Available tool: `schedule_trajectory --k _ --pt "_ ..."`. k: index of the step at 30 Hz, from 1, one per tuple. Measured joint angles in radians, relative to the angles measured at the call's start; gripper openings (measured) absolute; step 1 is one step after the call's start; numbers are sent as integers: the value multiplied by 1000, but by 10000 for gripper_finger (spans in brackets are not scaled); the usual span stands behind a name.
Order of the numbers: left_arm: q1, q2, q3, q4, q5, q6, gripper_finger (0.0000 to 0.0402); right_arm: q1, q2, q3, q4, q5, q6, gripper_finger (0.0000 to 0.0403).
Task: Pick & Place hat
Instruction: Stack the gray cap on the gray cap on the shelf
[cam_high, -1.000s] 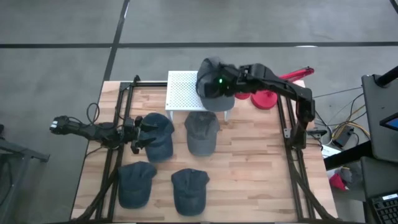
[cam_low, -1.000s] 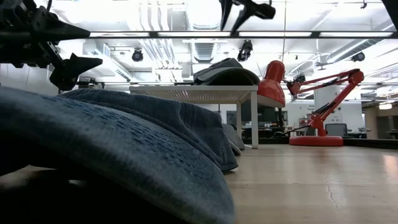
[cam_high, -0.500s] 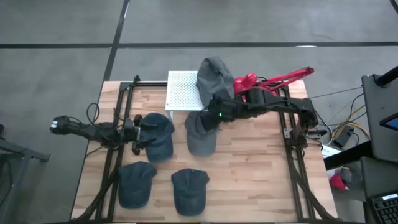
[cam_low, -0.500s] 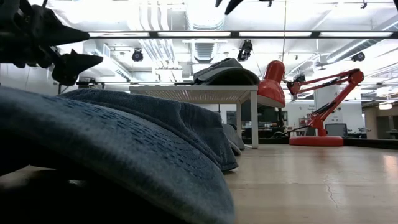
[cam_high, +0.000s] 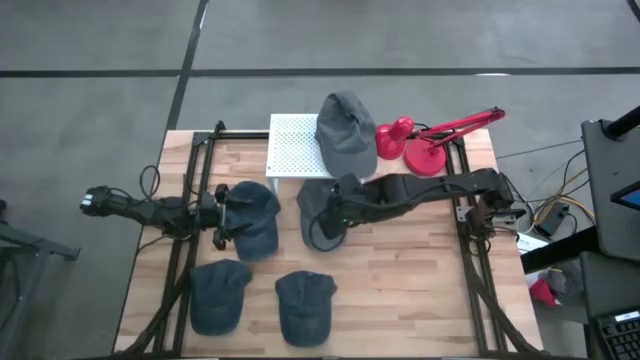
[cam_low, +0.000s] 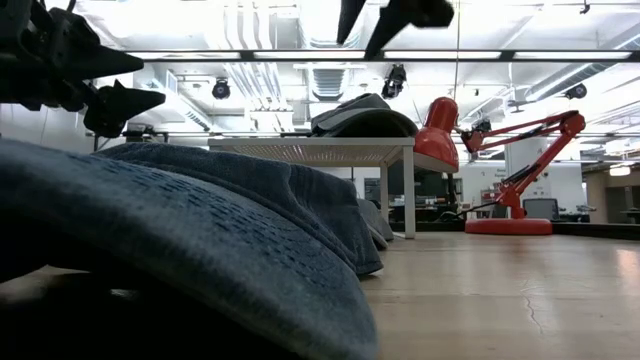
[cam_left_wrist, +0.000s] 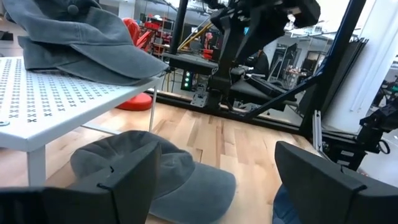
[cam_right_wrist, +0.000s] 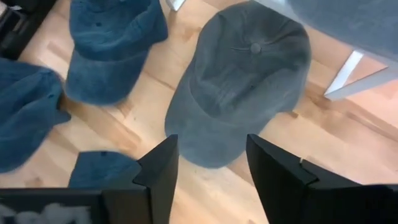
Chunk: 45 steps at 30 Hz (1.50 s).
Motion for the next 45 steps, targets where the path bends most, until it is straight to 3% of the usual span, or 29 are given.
schedule_trajectory --k 11,15,21,28,45 --pt "0 0 0 -5 0 9 317 -13 2 -250 403 -1 42 265" --pt "0 0 0 -5 0 9 317 -35 2 -322 474 -1 41 280" --pt "0 0 0 -7 0 11 317 -56 2 -404 503 -1 44 282" --pt "0 0 0 -9 0 11 317 -73 7 -511 683 0 46 274" --pt "0 0 0 -12 0 21 317 -117 14 -648 710 -3 144 275"
